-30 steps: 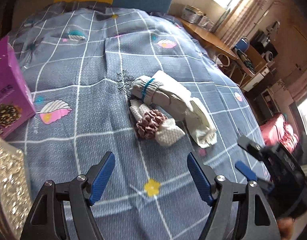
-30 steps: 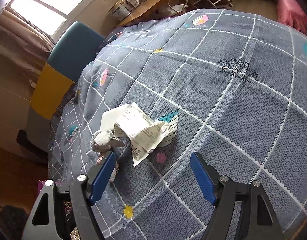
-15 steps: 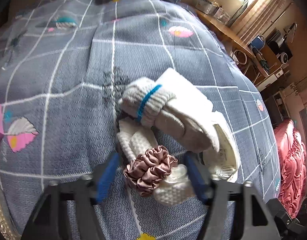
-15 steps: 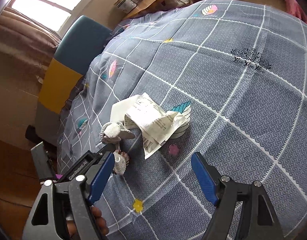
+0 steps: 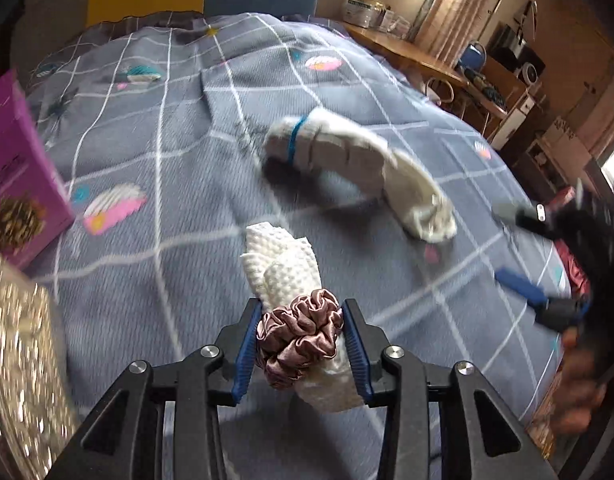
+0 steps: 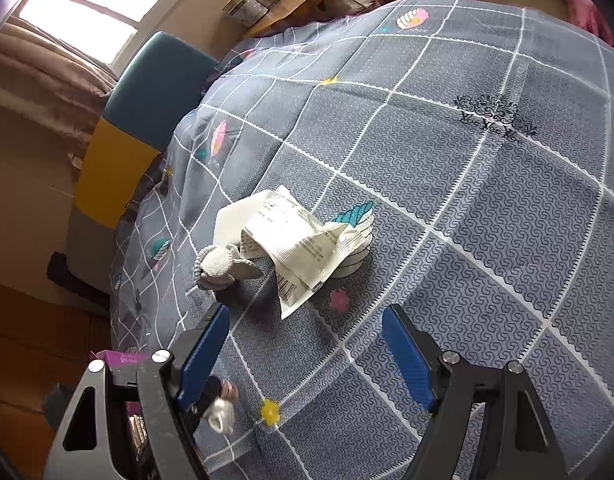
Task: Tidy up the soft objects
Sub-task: 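Lift the waffle cloth with the left tool while the right tool grasps the white printed packet, then carry the waffle cloth bundle over the gold tray with the left tool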
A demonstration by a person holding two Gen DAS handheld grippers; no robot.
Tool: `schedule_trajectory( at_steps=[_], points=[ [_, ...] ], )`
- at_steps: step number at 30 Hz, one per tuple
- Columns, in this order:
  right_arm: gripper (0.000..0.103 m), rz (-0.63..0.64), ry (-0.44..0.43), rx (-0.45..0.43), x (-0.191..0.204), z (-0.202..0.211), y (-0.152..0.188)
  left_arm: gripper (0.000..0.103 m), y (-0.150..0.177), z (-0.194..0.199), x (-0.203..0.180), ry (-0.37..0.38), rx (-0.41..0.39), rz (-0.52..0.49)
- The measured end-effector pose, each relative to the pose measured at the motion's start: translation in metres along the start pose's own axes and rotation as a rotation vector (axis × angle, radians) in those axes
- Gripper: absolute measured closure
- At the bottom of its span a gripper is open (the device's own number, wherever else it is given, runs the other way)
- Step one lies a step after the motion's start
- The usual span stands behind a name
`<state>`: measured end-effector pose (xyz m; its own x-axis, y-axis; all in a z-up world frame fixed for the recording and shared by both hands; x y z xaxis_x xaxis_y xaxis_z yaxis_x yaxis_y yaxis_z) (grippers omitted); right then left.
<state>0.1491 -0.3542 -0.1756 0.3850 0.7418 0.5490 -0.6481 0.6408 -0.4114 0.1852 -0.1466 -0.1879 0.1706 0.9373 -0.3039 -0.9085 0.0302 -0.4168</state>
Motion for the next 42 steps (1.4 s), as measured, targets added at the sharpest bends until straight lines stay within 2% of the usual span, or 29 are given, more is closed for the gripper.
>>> schedule_trajectory(
  at_steps=[3,5,9,13,17,22,27,28,31,34,38,41,42],
  points=[
    [0.023,0.013,0.015,0.007,0.0,-0.001,0.001,0.064,0.024,-0.004,0.016,-0.052,0.006,-0.026],
    [0.023,0.034,0.026,0.014,0.003,-0.003,0.002,0.064,0.033,-0.01,0.023,-0.024,0.017,0.001],
    [0.026,0.121,0.078,0.018,0.011,-0.004,0.003,0.064,0.035,-0.013,0.02,-0.019,-0.016,-0.052],
    [0.031,0.264,0.136,0.049,0.026,-0.009,-0.002,0.064,0.036,-0.012,0.021,0.009,-0.023,-0.047],
    [0.031,0.455,0.222,0.056,0.037,-0.019,-0.032,0.064,0.04,-0.009,0.022,0.023,-0.038,-0.039],
    [0.031,0.641,0.282,0.175,0.039,-0.063,-0.048,0.064,0.04,-0.008,0.023,0.033,-0.046,-0.033],
    [0.035,0.689,0.341,0.21,0.032,-0.098,-0.051,0.064,0.041,-0.007,0.022,0.031,-0.061,-0.042],
    [0.053,0.686,0.349,0.221,0.029,-0.102,-0.049,0.064,0.042,-0.006,0.023,0.032,-0.064,-0.041],
    [0.067,0.68,0.346,0.208,0.03,-0.096,-0.046,0.064,0.044,-0.003,0.023,0.036,-0.069,-0.035],
    [0.067,0.663,0.347,0.218,0.027,-0.079,-0.036,0.064,0.045,-0.001,0.023,0.033,-0.078,-0.04],
    [0.067,0.616,0.347,0.293,0.015,-0.053,-0.004,0.064,0.046,0.0,0.02,0.028,-0.088,-0.046],
    [0.066,0.577,0.266,0.345,0.013,-0.045,0.028,0.064,0.047,0.0,0.018,0.018,-0.098,-0.054],
    [0.066,0.609,0.267,0.338,0.016,-0.044,0.033,0.064,0.048,0.0,0.018,0.014,-0.1,-0.058]
  ],
)
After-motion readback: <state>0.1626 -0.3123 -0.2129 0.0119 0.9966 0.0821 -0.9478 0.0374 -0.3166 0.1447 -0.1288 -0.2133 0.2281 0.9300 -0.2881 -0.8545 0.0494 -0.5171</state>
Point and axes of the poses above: each gripper's, at about its wrist camera, not at the fingertips, and z roughly against the way its jaws point, x to its left, y to its underside, the point moved 9 cm from there along -z, roughly the way its jaws point, and after that the axes turned 13 degrees about z, right-handed, at the moved point
